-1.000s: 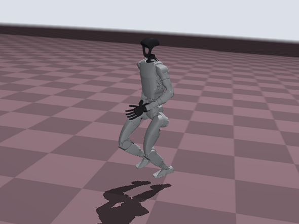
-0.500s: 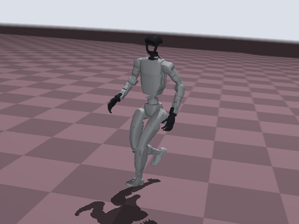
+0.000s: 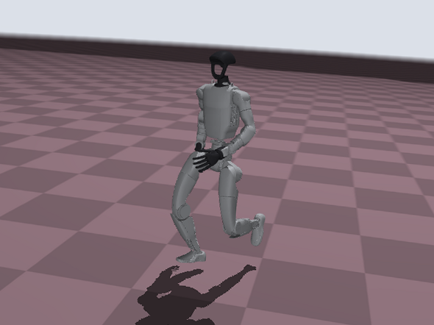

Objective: Run

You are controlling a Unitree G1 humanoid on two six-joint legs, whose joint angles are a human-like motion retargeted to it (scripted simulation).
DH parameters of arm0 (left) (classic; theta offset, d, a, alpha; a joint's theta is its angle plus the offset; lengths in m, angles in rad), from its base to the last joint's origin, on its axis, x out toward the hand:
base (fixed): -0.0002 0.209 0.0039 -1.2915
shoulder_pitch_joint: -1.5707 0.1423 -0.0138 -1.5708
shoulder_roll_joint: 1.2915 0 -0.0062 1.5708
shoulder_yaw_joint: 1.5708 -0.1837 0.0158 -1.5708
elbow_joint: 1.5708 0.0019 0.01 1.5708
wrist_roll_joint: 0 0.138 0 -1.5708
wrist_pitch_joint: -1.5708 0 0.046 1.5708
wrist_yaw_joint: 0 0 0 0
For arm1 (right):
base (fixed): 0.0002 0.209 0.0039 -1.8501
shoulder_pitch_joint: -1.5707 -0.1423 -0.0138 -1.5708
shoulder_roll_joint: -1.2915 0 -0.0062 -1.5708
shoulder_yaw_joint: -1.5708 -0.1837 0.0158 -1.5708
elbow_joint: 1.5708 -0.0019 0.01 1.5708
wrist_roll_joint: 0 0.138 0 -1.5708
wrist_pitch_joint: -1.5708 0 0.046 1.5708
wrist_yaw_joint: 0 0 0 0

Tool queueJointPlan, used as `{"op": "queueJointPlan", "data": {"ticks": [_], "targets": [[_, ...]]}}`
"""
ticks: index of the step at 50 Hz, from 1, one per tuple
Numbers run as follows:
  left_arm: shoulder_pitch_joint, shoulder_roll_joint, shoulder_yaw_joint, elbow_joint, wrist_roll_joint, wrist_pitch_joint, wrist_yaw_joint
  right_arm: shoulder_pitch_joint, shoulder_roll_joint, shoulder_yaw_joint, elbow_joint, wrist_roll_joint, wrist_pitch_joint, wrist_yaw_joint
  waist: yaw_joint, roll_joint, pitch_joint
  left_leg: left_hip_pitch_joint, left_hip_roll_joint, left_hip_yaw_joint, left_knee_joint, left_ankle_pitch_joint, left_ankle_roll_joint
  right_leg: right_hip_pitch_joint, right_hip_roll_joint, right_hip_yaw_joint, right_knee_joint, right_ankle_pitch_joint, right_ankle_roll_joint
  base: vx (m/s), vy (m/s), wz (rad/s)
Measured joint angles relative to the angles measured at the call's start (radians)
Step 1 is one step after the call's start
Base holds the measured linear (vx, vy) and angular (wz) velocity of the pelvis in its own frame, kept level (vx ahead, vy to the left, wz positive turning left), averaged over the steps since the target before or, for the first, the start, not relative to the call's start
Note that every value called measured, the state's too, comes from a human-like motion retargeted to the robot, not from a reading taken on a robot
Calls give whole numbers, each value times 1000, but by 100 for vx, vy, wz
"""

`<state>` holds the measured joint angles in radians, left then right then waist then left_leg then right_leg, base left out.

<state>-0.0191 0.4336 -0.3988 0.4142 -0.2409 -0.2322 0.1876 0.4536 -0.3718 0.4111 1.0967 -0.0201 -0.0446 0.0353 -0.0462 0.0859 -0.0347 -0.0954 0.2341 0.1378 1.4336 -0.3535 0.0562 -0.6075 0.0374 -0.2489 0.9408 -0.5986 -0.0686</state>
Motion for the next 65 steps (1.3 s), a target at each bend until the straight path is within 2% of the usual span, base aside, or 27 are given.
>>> {"op": "queueJointPlan", "data": {"ticks": [3,5,6,8,10,13,15,18,20,21,23,24,27,30,32,34,36,38,40,43,45,46,48,52,57,65], "targets": [[9,-1,11,20,14,46,1,-80,-39,32,-8,-62,-8,0,42,-13,56,-140,77,-24,274,-132,100,70,15,7,199,-169,-85,129,-17,-20],[22,-21,17,79,36,82,9,-180,-49,43,-34,-72,-17,-37,75,-37,77,-293,70,-32,354,-221,153,148,10,24,229,-231,-97,127,-9,-24],[34,-29,13,113,50,91,6,-227,-49,38,-68,-54,-22,-61,92,-55,73,-378,47,-22,342,-245,169,188,-5,27,206,-223,-81,129,-4,-19],[84,-31,1,162,69,100,-7,-293,-53,16,-167,-4,-37,-103,128,-92,57,-519,-5,16,266,-277,193,267,-18,61,139,-172,-29,133,4,-21],[162,-14,-8,183,81,97,-30,-324,-65,-16,-303,58,-60,-131,167,-125,34,-603,-66,69,112,-286,189,350,-22,114,55,-89,35,137,11,-32],[283,27,11,189,90,83,-57,-344,-102,-62,-522,125,-96,-154,207,-169,8,-632,-175,134,-226,-251,135,468,-78,145,-12,104,134,141,14,-29],[361,57,42,181,92,77,-67,-355,-128,-87,-650,150,-113,-157,213,-192,-8,-616,-255,158,-475,-203,92,515,-129,148,3,218,180,140,14,2],[459,109,100,134,88,81,-88,-369,-156,-114,-810,178,-128,-146,193,-219,-18,-546,-376,160,-775,-141,68,539,-210,155,121,312,208,138,11,27],[494,134,120,112,92,78,-89,-373,-160,-122,-868,183,-141,-145,178,-227,-25,-550,-405,153,-738,-150,96,534,-261,156,251,326,193,138,3,16],[502,150,132,98,98,77,-87,-370,-156,-124,-885,181,-142,-148,168,-231,-22,-552,-410,152,-663,-169,128,522,-288,158,334,320,175,137,1,8],[502,177,153,75,117,78,-77,-358,-138,-124,-891,170,-133,-159,145,-238,-7,-553,-411,151,-487,-232,194,481,-343,162,507,295,130,135,-2,5],[487,185,160,68,132,79,-68,-348,-120,-118,-867,159,-123,-168,132,-240,4,-544,-399,144,-404,-277,206,443,-361,163,587,268,100,132,-12,5],[376,183,158,70,179,91,-24,-330,-42,-84,-681,110,-85,-190,90,-224,28,-474,-359,106,-253,-404,206,257,-361,168,743,157,19,129,-10,0],[228,129,128,53,183,95,11,-293,10,-51,-407,65,-70,-161,44,-186,17,-332,-362,66,-306,-463,206,55,-339,145,680,50,-3,130,0,17],[168,97,112,-1,164,82,9,-231,18,-43,-271,41,-66,-110,15,-162,4,-208,-381,23,-402,-426,191,-22,-317,122,502,45,33,132,-4,36],[134,83,91,-67,146,56,-12,-159,20,-36,-184,30,-57,-55,-8,-133,-15,-99,-353,-10,-473,-323,124,-57,-263,101,257,107,95,129,-14,31],[115,83,61,-123,131,26,-46,-91,17,-28,-142,27,-46,-2,-14,-93,-41,-41,-276,-16,-463,-213,60,-54,-178,89,-7,215,162,121,-18,13],[94,94,25,-165,114,9,-87,-42,3,-20,-129,29,-30,48,-9,-53,-56,-32,-176,-3,-353,-143,34,-32,-102,80,-189,321,199,111,-19,15],[89,96,-6,-189,120,3,-109,-14,-11,-3,-121,23,-23,66,-6,-46,-67,-40,-98,35,-184,-126,60,-49,-87,86,-152,327,186,104,-20,24],[47,125,-43,-179,143,37,-141,-49,-68,27,-124,-5,-16,89,6,-45,-36,-125,35,33,160,-209,152,-40,-68,74,45,149,90,92,-23,28],[24,123,-61,-123,177,73,-137,-115,-100,47,-119,-27,-17,66,19,-44,-1,-215,93,16,323,-296,203,-41,-61,60,192,40,33,79,-22,13],[3,107,-70,-73,196,92,-127,-170,-113,55,-118,-28,-20,42,23,-47,14,-281,101,7,352,-340,205,-34,-65,51,233,6,17,71,-22,7],[-31,69,-89,31,222,114,-111,-268,-135,63,-127,-15,-29,0,29,-54,28,-411,89,15,344,-410,206,-13,-80,37,273,-32,8,65,-15,6],[-11,17,-113,173,236,107,-111,-347,-186,41,-220,29,-62,-32,41,-70,6,-538,-27,126,50,-448,202,40,-121,32,200,9,59,55,7,-7],[48,-1,-114,298,284,99,-137,-362,-238,10,-347,25,-100,-20,34,-88,-32,-471,-160,173,-373,-413,144,102,-130,64,61,11,106,45,6,-15],[64,-11,-153,459,420,114,-189,-377,-211,52,-371,-44,-111,67,-3,-108,-66,-293,-255,165,-664,-386,136,204,-160,69,-63,32,135,30,1,2]]}}
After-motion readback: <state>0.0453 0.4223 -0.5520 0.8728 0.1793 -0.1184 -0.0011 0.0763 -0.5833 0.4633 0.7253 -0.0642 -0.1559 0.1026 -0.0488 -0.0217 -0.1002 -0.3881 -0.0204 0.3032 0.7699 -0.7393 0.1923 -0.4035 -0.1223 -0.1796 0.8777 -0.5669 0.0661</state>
